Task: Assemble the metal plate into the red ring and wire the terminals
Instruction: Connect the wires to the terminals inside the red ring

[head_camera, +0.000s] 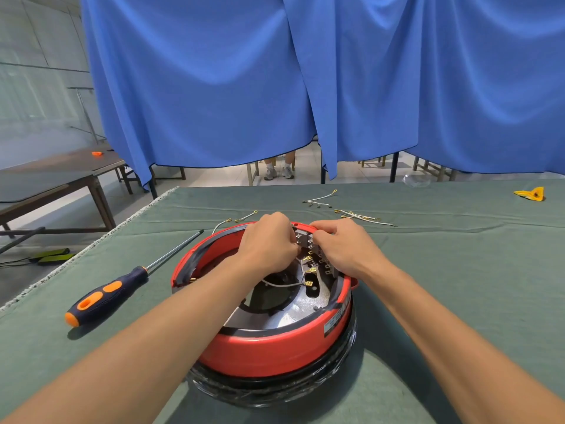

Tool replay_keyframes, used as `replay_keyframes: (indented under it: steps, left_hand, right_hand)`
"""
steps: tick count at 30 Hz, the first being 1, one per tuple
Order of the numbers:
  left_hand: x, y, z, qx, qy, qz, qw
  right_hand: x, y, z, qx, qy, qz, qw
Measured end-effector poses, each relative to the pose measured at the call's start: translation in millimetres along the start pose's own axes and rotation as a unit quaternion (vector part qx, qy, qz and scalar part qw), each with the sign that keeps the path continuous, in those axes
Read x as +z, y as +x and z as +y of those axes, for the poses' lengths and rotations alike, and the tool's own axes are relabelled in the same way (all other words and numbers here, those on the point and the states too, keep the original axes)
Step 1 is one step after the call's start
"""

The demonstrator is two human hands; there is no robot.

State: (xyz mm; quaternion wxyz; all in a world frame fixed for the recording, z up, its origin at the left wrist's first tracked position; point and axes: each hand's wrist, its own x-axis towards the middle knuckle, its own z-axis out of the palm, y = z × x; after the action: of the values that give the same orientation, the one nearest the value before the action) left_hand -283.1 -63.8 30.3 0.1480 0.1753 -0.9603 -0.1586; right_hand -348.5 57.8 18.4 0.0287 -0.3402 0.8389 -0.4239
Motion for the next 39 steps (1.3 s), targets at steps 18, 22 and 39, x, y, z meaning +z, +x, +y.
replay_keyframes:
  steps: [18, 22, 39]
  left_hand:
    - [-5, -8, -3, -0.016, 0.056, 0.004, 0.998]
    - [-6, -8, -3, -0.018, 0.047, 0.024, 0.998]
    - [4, -10, 11, 0.018, 0.065, -0.016, 0.998]
  right_hand:
    - [4, 2, 4, 0.003, 0.021, 0.014, 1.0]
    - [3, 2, 4, 0.005, 0.014, 0.006, 1.0]
    - [4, 3, 3, 0.01, 0.031, 0.009, 0.999]
